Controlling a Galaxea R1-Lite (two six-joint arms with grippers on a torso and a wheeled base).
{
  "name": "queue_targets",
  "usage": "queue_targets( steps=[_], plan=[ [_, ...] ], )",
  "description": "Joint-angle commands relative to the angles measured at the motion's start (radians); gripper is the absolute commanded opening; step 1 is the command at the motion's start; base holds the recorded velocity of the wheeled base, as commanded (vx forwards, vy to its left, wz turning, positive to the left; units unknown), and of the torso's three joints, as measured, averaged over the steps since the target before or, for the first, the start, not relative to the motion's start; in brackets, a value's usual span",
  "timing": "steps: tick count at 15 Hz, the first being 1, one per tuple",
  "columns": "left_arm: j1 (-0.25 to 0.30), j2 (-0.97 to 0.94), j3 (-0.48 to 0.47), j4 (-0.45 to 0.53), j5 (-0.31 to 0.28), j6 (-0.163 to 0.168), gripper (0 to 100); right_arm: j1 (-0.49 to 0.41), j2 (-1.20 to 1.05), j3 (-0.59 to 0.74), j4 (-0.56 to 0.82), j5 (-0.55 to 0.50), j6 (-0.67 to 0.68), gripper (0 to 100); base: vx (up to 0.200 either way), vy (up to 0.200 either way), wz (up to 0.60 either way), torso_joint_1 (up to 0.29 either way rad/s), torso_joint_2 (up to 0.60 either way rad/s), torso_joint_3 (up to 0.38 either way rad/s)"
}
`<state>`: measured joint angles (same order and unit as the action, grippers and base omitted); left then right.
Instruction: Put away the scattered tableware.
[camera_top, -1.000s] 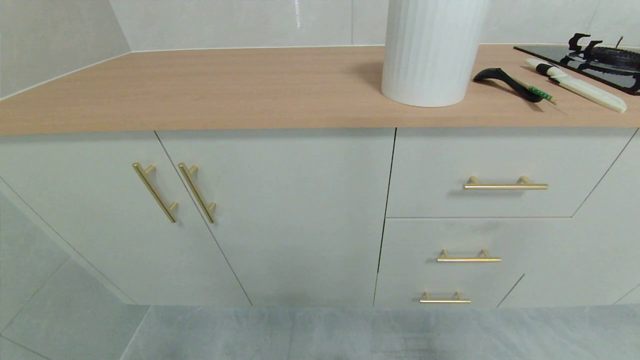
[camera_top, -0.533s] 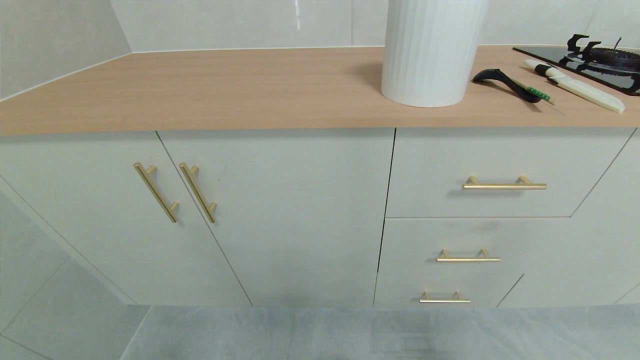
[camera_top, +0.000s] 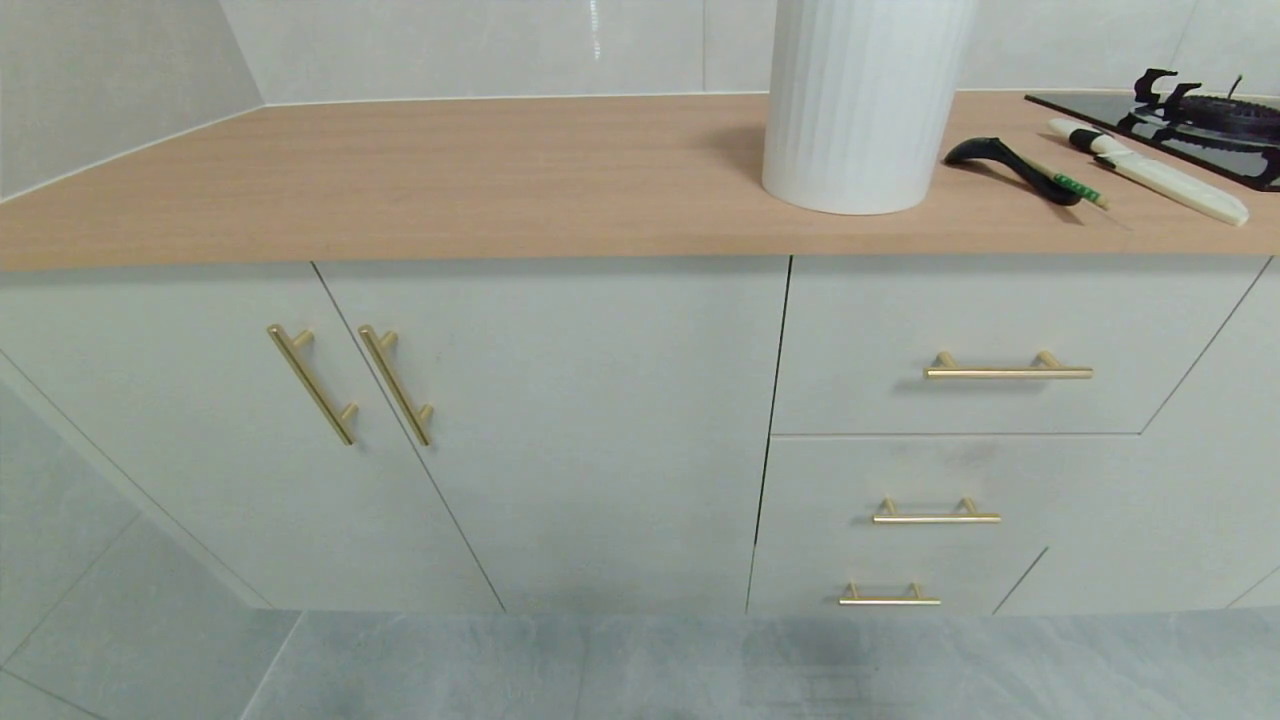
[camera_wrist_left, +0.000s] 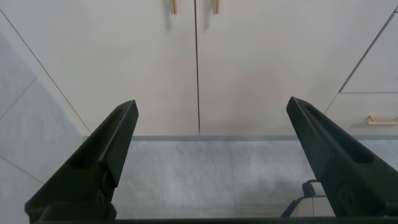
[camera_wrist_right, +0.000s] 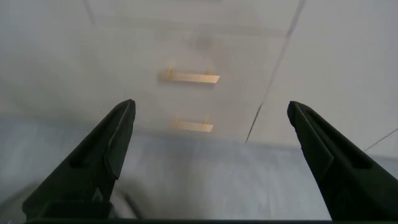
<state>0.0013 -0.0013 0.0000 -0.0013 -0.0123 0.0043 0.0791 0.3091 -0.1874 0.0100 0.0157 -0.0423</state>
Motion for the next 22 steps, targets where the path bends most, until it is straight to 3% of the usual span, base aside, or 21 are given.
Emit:
queue_targets(
  steps=[1,4,10,13,15,20,22],
  plan=[
    [0.000,0.001,-0.002,0.000,0.000,0.000,100,0.105,0.573,-0.064,-0.096,0.021,-0.001,100,0.000,0.000,0.00,0.000,0.00,0.000],
    [0.000,0.001,0.000,0.000,0.000,0.000,100,0.116,0.940,-0.185,-0.286,0.016,-0.001,100,0.000,0.000,0.00,0.000,0.00,0.000],
    [0.000,0.001,0.000,0.000,0.000,0.000,100,0.113,1.332,-0.425,-0.389,0.006,0.001,100,0.000,0.000,0.00,0.000,0.00,0.000],
    [0.000,0.001,-0.002,0.000,0.000,-0.001,100,0.108,1.455,-0.406,-0.466,0.000,0.007,100,0.000,0.000,0.00,0.000,0.00,0.000],
    [0.000,0.001,-0.002,0.000,0.000,-0.001,100,0.108,1.522,-0.374,-0.593,-0.076,0.007,100,0.000,0.000,0.00,0.000,0.00,0.000],
    [0.000,0.001,-0.002,0.000,0.000,-0.001,100,0.108,1.680,-0.336,-0.886,-0.123,0.009,100,0.000,0.000,0.00,0.000,0.00,0.000],
    [0.000,0.001,-0.002,0.000,0.000,-0.001,100,0.108,1.776,-0.339,-1.021,-0.186,0.015,100,0.000,0.000,0.00,0.000,0.00,0.000]
  ],
)
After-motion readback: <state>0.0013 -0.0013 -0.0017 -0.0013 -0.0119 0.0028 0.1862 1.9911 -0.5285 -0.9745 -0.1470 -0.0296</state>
